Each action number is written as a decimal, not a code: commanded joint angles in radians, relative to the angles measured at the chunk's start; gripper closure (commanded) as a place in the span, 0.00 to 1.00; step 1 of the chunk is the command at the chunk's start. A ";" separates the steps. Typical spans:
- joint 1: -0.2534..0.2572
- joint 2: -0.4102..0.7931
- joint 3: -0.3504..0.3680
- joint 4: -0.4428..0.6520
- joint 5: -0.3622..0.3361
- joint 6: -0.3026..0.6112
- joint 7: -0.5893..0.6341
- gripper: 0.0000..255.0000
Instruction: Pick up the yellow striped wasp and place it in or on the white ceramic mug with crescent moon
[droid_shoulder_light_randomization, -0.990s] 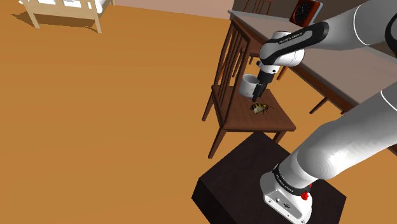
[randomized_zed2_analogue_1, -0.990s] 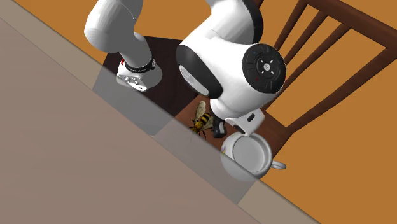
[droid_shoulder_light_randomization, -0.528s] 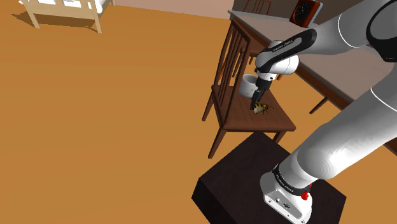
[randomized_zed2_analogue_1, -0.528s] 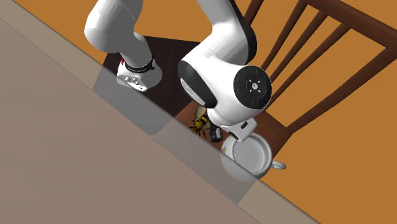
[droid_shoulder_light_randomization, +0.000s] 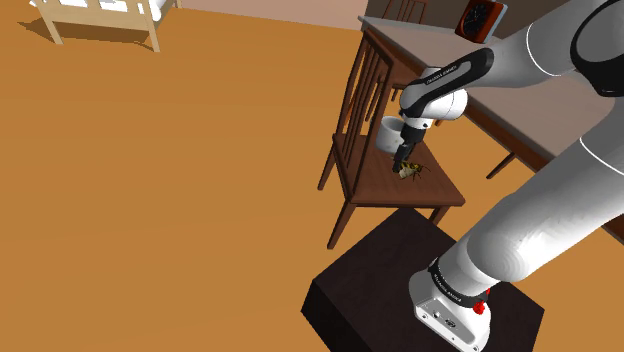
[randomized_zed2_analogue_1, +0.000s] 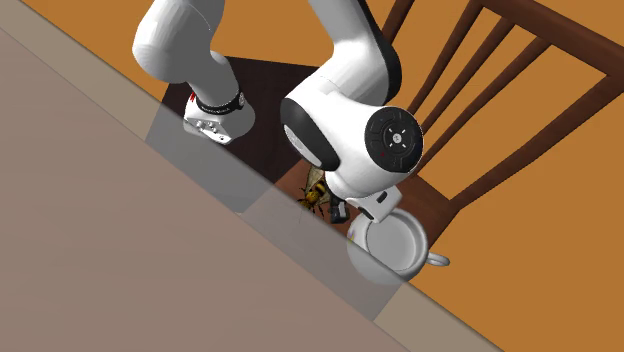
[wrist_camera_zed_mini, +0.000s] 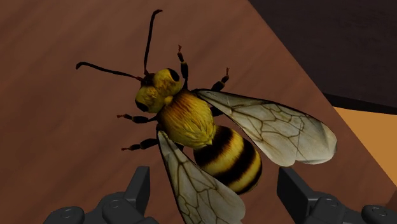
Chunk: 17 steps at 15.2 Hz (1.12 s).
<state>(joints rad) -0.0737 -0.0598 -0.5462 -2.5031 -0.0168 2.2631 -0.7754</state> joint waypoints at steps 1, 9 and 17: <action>0.000 0.000 0.000 0.000 0.000 0.000 0.000 1.00; 0.000 0.000 0.000 0.000 0.000 0.000 0.000 1.00; -0.006 -0.084 0.009 0.031 -0.047 -0.104 0.039 1.00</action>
<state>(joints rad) -0.0802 -0.1338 -0.5396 -2.4785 -0.0595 2.1742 -0.7423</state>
